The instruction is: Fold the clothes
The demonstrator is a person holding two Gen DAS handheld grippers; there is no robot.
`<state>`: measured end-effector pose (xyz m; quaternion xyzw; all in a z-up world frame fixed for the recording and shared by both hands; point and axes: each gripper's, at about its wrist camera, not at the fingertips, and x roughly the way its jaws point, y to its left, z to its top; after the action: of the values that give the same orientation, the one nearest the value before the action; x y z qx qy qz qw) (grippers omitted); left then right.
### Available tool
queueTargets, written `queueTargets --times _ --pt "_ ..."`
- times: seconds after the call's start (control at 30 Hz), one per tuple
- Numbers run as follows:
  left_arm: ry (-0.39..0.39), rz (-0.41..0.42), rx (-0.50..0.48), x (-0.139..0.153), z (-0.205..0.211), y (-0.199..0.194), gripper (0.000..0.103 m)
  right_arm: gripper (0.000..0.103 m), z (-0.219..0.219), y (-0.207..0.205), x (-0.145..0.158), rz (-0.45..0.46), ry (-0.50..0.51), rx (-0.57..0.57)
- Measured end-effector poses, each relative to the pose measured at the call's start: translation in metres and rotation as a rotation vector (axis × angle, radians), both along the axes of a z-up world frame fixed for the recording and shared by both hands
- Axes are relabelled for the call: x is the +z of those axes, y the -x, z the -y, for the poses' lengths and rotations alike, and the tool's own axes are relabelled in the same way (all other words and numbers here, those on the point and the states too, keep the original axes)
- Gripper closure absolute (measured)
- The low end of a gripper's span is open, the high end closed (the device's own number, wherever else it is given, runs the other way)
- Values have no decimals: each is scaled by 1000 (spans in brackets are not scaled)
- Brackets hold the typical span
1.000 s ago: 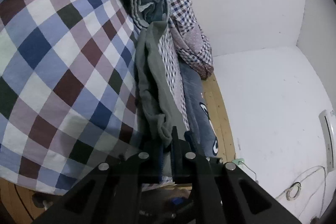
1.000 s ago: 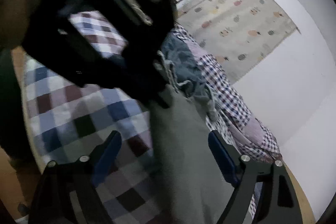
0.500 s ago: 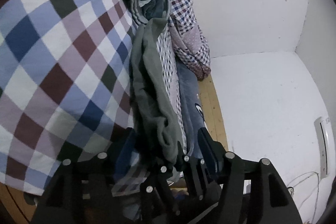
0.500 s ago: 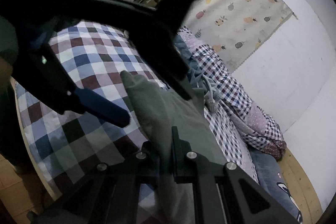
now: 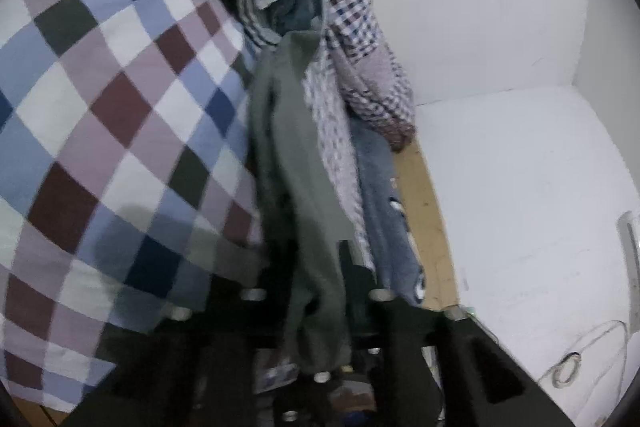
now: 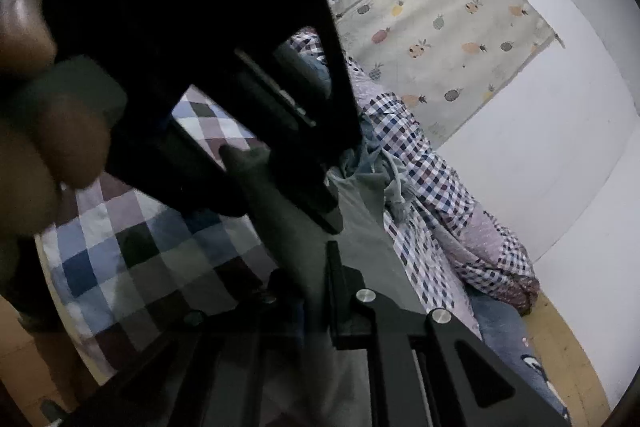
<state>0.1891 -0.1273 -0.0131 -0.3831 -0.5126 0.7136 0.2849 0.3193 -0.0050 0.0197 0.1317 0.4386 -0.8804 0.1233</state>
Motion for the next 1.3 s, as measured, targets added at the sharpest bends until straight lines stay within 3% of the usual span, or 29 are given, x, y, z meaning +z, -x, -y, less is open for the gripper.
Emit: queueTargets --times 0.07,0.13,0.17,0.5,0.83,1.3 --pt "5 0 4 2 1 1 94 80 0 -1 -4 -20 -25 -3" --pt "22 -27 -7 10 1 0 95 51 -5 1 -6 -43 -38 -24" --pt "18 -39 -13 13 0 1 95 48 -8 2 -8 -58 -46 -40" --pt "-5 -87 -33 28 0 9 95 47 -71 26 -23 -71 -129 -272" --pt "-58 -108 -28 36 7 9 96 47 -185 40 -31 -52 -228 -532" --pt "-104 -111 -3 41 9 12 96 47 -269 16 -49 -63 -380 -647"
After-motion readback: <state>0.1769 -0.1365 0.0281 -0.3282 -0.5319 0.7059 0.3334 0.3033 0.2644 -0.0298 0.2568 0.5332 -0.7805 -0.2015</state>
